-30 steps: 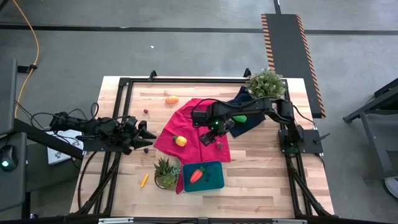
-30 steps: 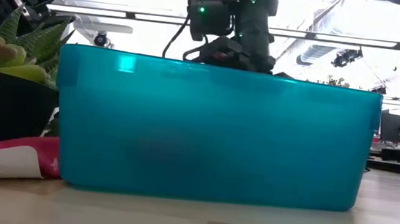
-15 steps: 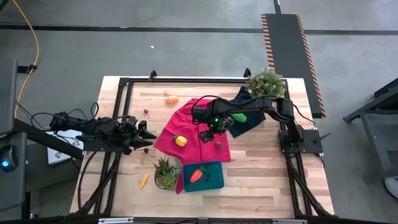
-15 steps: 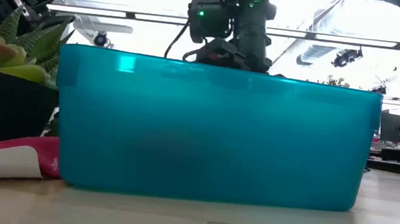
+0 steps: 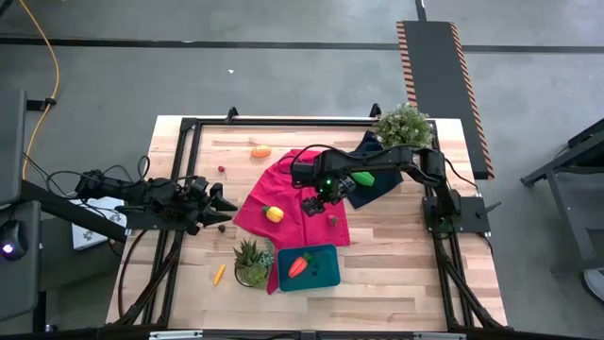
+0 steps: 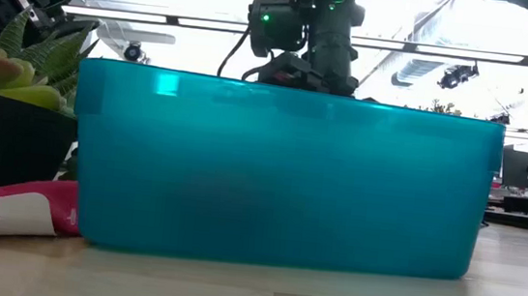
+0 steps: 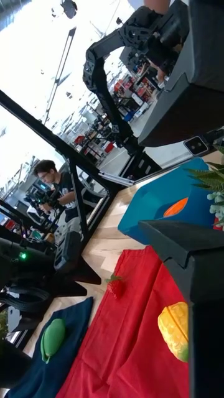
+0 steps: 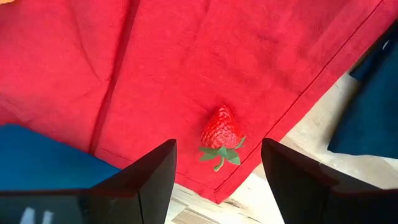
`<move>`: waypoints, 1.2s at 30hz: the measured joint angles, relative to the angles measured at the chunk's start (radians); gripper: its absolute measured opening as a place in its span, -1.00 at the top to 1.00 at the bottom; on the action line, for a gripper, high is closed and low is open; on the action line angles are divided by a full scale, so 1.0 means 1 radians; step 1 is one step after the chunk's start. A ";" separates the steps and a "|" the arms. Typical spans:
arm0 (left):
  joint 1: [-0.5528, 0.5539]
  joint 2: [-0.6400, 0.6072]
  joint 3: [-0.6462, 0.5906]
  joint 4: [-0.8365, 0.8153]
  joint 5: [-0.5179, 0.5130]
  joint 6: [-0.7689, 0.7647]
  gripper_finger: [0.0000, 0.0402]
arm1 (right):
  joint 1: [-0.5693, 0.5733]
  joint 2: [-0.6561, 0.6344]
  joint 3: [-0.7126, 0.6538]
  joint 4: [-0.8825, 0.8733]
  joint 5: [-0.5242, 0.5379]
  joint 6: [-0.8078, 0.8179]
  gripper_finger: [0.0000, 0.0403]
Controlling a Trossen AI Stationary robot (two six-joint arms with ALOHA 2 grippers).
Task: Pick and placing Produce into tupperware
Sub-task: Put the red strawberry into the blue bin
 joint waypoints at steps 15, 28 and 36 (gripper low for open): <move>0.000 0.000 0.000 -0.001 0.024 -0.003 0.04 | 0.032 0.058 0.000 0.040 -0.005 0.026 -0.11; 0.000 0.000 0.000 -0.002 0.030 -0.004 0.04 | 0.040 0.097 0.000 -0.008 -0.043 0.018 -0.11; 0.000 0.000 0.000 -0.002 0.030 -0.004 0.04 | 0.040 0.130 0.000 -0.012 -0.071 -0.001 -0.11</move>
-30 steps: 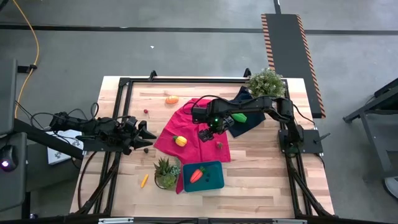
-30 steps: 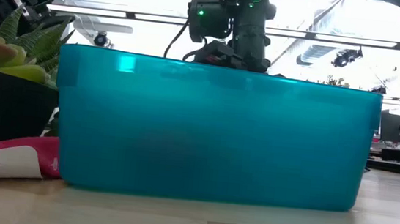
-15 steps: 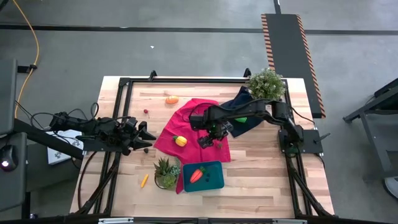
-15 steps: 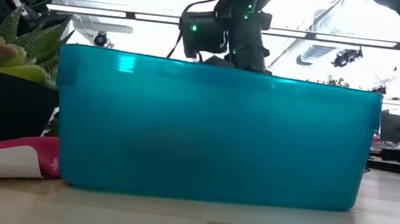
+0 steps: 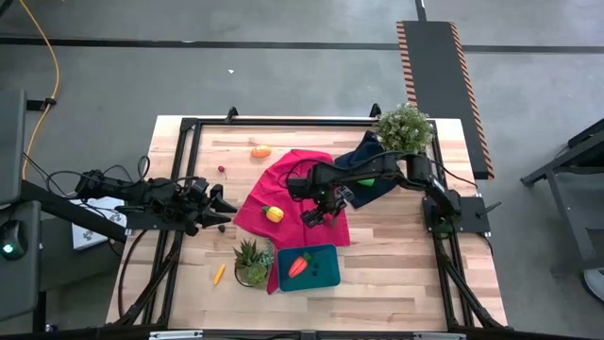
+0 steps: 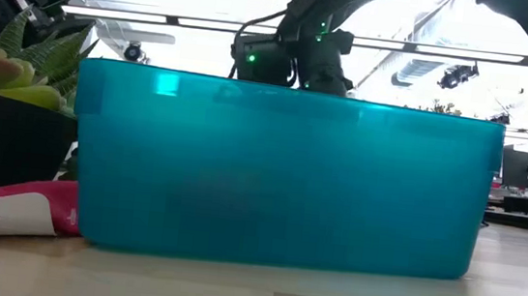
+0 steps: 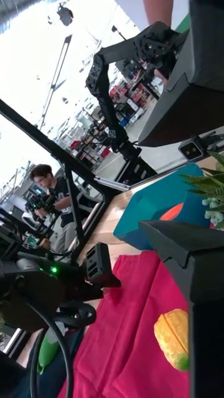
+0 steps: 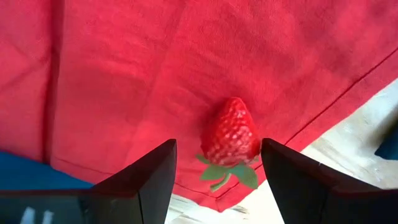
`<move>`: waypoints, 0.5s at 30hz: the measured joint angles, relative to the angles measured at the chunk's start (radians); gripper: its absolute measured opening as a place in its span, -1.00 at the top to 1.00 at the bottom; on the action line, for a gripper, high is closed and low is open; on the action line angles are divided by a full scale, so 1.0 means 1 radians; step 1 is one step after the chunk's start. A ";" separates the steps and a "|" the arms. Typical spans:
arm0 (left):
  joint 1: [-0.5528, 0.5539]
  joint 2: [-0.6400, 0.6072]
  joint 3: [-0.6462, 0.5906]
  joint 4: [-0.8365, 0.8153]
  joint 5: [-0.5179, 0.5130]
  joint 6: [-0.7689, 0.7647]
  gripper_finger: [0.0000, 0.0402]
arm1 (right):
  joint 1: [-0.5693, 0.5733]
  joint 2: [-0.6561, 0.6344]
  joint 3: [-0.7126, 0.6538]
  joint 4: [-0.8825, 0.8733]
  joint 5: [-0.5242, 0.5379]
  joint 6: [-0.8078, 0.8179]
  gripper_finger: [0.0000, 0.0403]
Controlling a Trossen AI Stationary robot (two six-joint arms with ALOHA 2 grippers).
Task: Pick and placing Produce into tupperware
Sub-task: Put the red strawberry into the blue bin
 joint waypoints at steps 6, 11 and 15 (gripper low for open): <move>0.000 0.000 0.000 0.000 0.000 0.000 0.04 | 0.005 -0.001 0.000 -0.006 0.010 -0.007 -0.11; 0.000 0.000 0.000 0.000 0.000 0.000 0.04 | -0.001 0.009 0.000 -0.010 0.007 -0.015 -0.11; 0.000 0.000 0.000 0.000 0.000 0.000 0.04 | 0.000 0.015 0.000 -0.009 0.008 -0.026 -0.09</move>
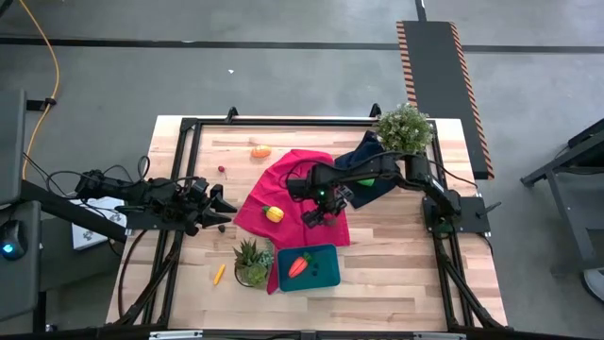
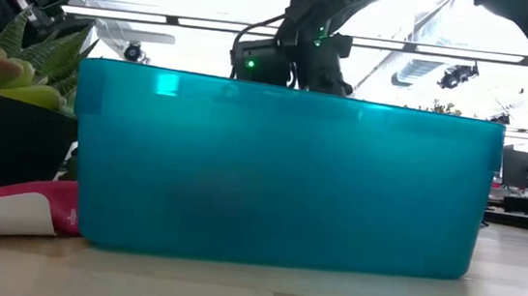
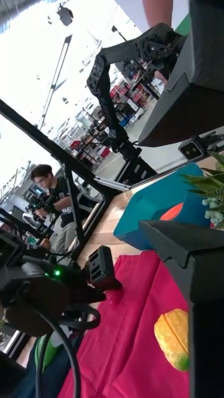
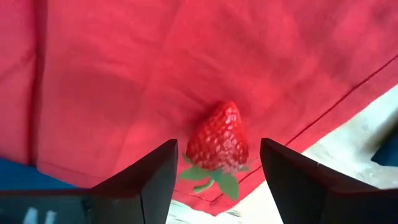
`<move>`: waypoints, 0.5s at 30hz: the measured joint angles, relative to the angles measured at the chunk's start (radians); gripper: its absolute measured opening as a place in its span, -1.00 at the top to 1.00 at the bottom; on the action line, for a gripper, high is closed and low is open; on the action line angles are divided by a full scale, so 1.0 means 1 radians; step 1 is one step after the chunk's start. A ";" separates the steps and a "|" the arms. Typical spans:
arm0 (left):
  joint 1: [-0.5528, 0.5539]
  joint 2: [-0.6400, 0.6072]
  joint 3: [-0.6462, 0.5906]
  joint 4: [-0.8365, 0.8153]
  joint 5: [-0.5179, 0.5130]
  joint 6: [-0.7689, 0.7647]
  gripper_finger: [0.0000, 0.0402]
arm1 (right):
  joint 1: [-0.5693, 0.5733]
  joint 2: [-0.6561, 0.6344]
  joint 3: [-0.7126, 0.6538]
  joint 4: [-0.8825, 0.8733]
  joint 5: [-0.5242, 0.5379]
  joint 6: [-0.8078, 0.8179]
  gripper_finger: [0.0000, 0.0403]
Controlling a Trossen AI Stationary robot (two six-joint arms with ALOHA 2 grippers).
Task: Pick and placing Produce into tupperware
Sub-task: Put the red strawberry into the blue bin
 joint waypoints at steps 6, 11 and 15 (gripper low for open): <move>0.000 0.000 0.000 0.000 0.000 0.000 0.04 | -0.001 0.000 0.000 0.000 -0.001 0.000 0.08; 0.000 0.000 0.000 0.000 0.000 -0.001 0.04 | -0.002 0.000 0.000 0.000 -0.002 0.000 0.18; 0.000 0.000 0.000 0.000 0.000 -0.002 0.04 | -0.002 -0.001 0.000 0.000 -0.003 0.000 0.25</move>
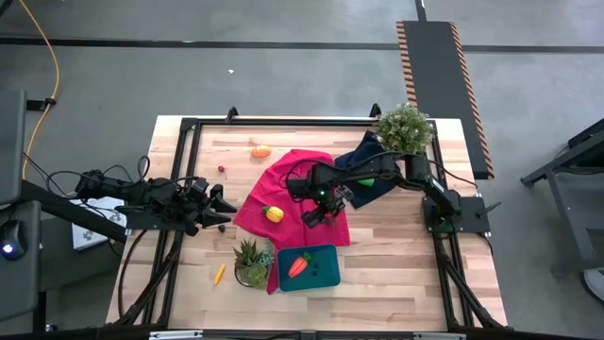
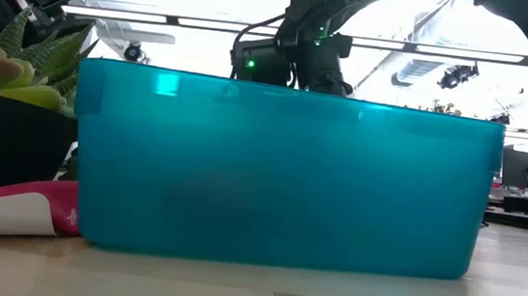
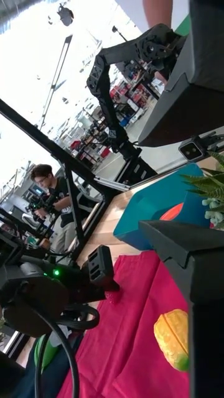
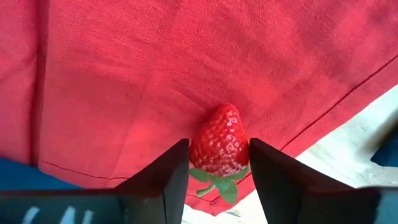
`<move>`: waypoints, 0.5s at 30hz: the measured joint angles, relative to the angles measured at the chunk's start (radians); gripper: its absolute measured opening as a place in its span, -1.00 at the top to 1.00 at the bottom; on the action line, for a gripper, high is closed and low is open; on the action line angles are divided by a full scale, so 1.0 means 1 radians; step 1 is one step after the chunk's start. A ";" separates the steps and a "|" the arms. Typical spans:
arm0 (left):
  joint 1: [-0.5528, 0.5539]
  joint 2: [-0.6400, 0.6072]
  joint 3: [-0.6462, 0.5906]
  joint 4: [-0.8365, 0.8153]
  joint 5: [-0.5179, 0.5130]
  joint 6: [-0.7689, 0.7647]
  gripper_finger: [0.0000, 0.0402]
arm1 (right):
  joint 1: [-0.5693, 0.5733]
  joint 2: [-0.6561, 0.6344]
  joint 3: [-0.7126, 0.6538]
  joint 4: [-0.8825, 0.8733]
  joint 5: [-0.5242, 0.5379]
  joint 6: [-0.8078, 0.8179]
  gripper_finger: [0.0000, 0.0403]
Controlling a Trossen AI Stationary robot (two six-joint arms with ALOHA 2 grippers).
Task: Pick and placing Produce into tupperware
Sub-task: Put the red strawberry into the blue bin
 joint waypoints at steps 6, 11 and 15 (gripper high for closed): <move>0.000 0.000 0.000 0.000 0.000 -0.021 0.04 | 0.000 -0.001 0.000 0.000 -0.001 -0.004 0.34; 0.000 0.000 0.000 0.000 0.000 -0.022 0.04 | 0.000 -0.001 0.000 0.000 0.014 -0.004 0.36; 0.000 0.000 0.000 0.000 0.000 -0.022 0.04 | 0.000 -0.002 0.001 0.000 0.023 -0.008 0.36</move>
